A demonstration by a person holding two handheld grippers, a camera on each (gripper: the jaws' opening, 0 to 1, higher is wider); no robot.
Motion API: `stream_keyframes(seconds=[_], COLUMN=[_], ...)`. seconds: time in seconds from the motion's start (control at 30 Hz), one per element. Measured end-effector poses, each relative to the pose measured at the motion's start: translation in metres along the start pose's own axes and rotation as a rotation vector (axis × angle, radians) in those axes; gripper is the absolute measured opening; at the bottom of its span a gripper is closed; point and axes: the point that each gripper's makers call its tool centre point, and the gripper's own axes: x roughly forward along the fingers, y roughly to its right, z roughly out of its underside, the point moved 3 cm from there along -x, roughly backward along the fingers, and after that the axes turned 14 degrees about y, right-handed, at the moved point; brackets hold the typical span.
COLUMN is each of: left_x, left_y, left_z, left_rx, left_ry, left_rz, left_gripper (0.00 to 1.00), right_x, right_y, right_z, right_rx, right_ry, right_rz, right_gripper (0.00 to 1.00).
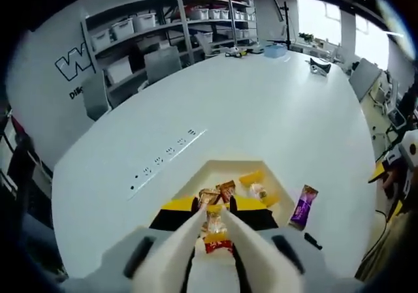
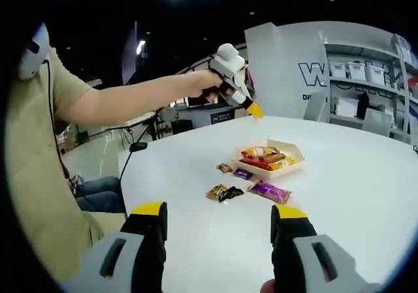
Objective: Place the target food into the container with the food tongs after gripping and lifting it, then release it inside without dropping or visibly crushing the food.
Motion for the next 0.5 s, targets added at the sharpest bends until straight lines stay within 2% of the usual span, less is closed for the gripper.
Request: stream_keyframes(seconds=[0.5], left_x=[-0.026], left_y=[0.015], left_z=[0.0], left_rx=[0.001], left_ry=[0.012], left_rz=[0.027], left_gripper=[0.19], right_x=[0.002], right_y=[-0.004], right_z=[0.002], right_rx=[0.001], right_ry=[-0.002], right_rz=[-0.009], right_gripper=[0.62])
